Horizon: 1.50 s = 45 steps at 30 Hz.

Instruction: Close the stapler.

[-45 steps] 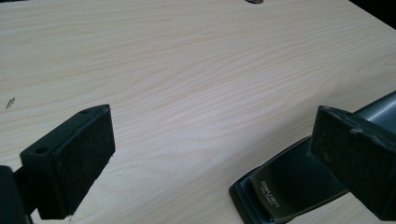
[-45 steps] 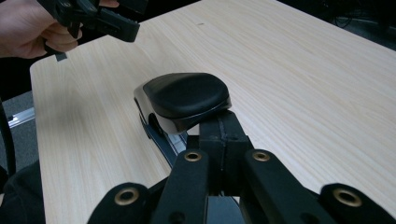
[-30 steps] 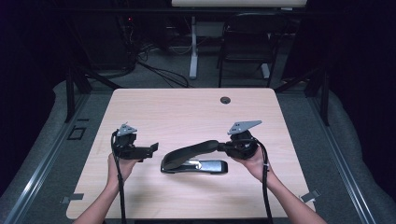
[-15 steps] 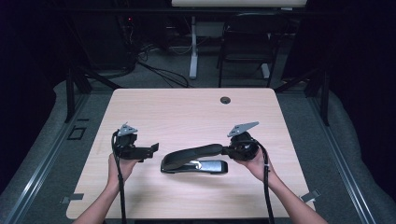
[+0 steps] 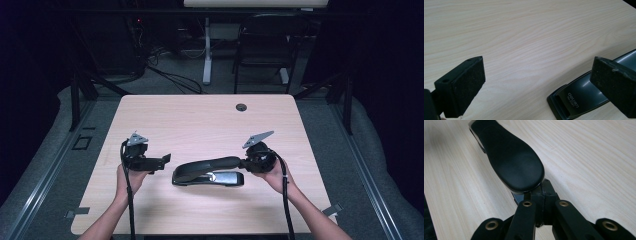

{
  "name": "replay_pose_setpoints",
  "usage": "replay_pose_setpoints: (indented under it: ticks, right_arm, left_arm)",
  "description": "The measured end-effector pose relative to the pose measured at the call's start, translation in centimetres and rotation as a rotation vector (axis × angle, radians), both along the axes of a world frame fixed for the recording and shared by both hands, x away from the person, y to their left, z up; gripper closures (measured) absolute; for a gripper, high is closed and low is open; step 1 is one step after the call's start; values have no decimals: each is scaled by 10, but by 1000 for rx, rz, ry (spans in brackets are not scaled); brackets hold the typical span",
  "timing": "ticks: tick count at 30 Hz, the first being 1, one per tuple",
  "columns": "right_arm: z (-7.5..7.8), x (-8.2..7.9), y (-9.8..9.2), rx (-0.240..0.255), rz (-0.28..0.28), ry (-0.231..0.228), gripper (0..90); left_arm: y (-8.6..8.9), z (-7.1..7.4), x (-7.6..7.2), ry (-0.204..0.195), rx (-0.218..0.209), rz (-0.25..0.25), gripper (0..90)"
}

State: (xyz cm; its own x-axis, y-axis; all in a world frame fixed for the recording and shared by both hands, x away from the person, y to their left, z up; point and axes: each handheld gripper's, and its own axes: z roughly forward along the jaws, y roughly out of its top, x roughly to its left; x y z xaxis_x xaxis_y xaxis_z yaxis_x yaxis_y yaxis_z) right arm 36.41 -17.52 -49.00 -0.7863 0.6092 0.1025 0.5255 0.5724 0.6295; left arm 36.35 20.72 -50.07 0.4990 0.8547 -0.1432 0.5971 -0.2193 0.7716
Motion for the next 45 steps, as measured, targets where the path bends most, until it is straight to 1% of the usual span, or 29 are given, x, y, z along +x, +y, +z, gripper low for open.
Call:
replay_pose_setpoints:
  ticks: [2,5,8,9,10,11,13,15,17,19,20,22,23,26,27,29,30,31,33,35,36,37,39,40,42,44,45]
  right_arm:
    - [-1,1,0,-2,0,0,900]
    - [-2,1,0,-14,3,13,900]
    - [-3,2,0,-25,0,15,900]
    - [-4,2,0,-34,5,21,900]
    - [-5,2,0,-30,2,25,900]
    - [-5,3,0,-43,13,31,900]
    - [-7,4,0,-55,14,36,900]
    - [-9,6,-1,-56,14,46,900]
    - [-11,7,-2,-67,14,50,900]
    - [-13,8,-3,-81,6,65,900]
    - [-14,9,-4,-96,5,68,900]
    - [-14,11,-7,-90,-4,78,900]
    - [-13,12,-8,-98,-13,74,900]
    - [-5,13,-13,-83,-56,33,900]
    - [0,12,-16,-68,-76,10,900]
    - [9,10,-19,-35,-92,-31,900]
    - [14,8,-19,-14,-91,-51,900]
    - [19,5,-19,5,-86,-72,900]
    - [26,-1,-14,34,-53,-98,899]
    - [30,-6,-7,30,-13,-103,898]
    - [30,-9,-3,19,7,-96,899]
    - [29,-10,0,14,16,-92,900]
    - [25,-11,6,-30,44,-77,900]
    - [23,-11,8,-41,48,-76,900]
    - [21,-11,8,-38,64,-68,900]
    - [21,-12,8,-41,64,-67,900]
    - [20,-12,8,-35,59,-65,900]
  left_arm:
    - [0,0,0,1,1,-1,1]
    - [0,-1,1,4,-5,-2,1]
    - [0,0,1,-1,5,-1,1]
    - [0,0,0,-5,3,2,1]
    - [0,1,0,-8,-4,6,1]
    - [0,1,0,-7,-6,5,1]
    - [0,1,0,-7,-5,5,1]
    - [1,1,0,-3,-4,5,1]
    - [0,0,1,-4,-5,6,1]
    - [0,-1,1,-3,-8,7,1]
    - [0,0,1,-3,-4,2,1]
    - [0,0,1,-4,-6,2,1]
    - [0,0,1,-3,-3,2,1]
    - [0,0,1,-5,-7,-1,1]
    - [0,-1,2,-6,-6,-2,1]
    - [-1,-1,2,-5,-6,1,1]
    - [0,-1,2,2,-1,-2,1]
    - [-1,-1,2,0,-1,1,1]
    - [-1,-1,2,0,1,-4,1]
    - [-1,-1,2,0,0,1,1]
    - [-1,-1,2,0,1,1,1]
    - [-1,-1,2,0,6,-3,1]
    - [-1,0,2,-2,3,0,1]
    - [0,0,2,-3,5,1,1]
    - [0,0,2,-14,5,7,1]
    - [1,1,2,-9,3,6,1]
    - [2,1,2,-8,5,5,1]
